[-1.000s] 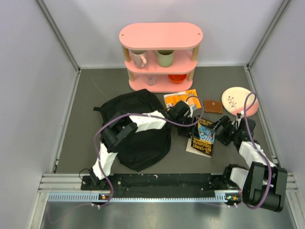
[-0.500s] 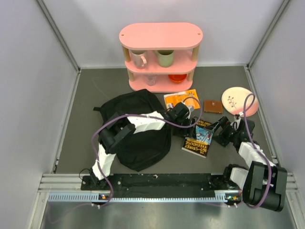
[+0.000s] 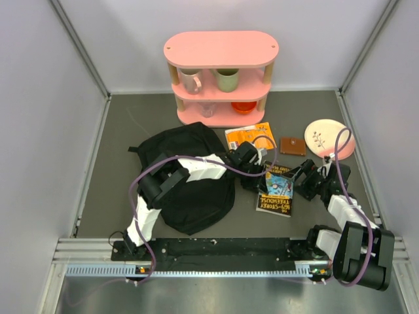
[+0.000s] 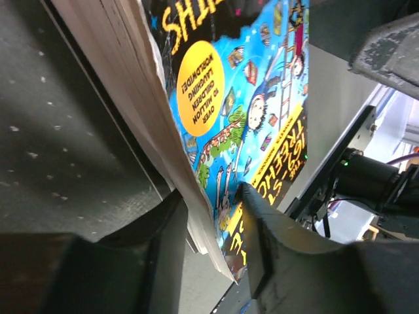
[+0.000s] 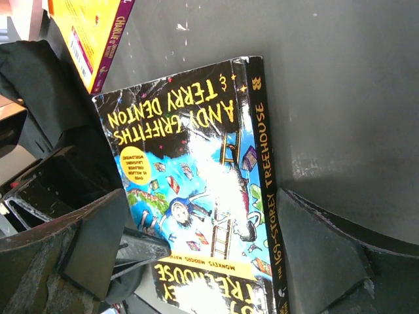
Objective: Pack the student bag
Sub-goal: Pick up the book from the center of the board.
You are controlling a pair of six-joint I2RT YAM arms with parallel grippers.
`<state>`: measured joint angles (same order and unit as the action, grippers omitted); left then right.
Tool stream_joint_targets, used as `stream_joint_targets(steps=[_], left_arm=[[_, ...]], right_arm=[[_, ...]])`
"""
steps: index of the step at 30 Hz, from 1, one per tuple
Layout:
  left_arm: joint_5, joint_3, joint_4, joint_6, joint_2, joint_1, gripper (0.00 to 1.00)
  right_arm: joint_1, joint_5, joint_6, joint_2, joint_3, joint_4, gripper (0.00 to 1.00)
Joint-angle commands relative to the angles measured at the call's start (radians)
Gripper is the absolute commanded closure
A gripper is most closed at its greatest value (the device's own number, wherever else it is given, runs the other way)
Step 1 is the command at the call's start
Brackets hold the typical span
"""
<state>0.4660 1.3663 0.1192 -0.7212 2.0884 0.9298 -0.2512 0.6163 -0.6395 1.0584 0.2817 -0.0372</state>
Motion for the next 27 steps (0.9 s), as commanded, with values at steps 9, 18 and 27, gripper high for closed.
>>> stream_joint_targets(steps=[9,18,27], left_arm=[[0.054,0.027,-0.216,-0.029,-0.065,0.018,0.74],[-0.001,0.016,-0.135,0.020,-0.140,0.007,1.00],[-0.010,-0.012,-0.041,0.146,-0.350,-0.025,1.00]], right_arm=[[0.015,-0.006,0.015,0.032,-0.058,-0.119,0.05],[0.015,-0.027,0.032,-0.001,-0.018,-0.168,0.01],[0.013,0.052,0.017,-0.213,0.042,-0.207,0.01]])
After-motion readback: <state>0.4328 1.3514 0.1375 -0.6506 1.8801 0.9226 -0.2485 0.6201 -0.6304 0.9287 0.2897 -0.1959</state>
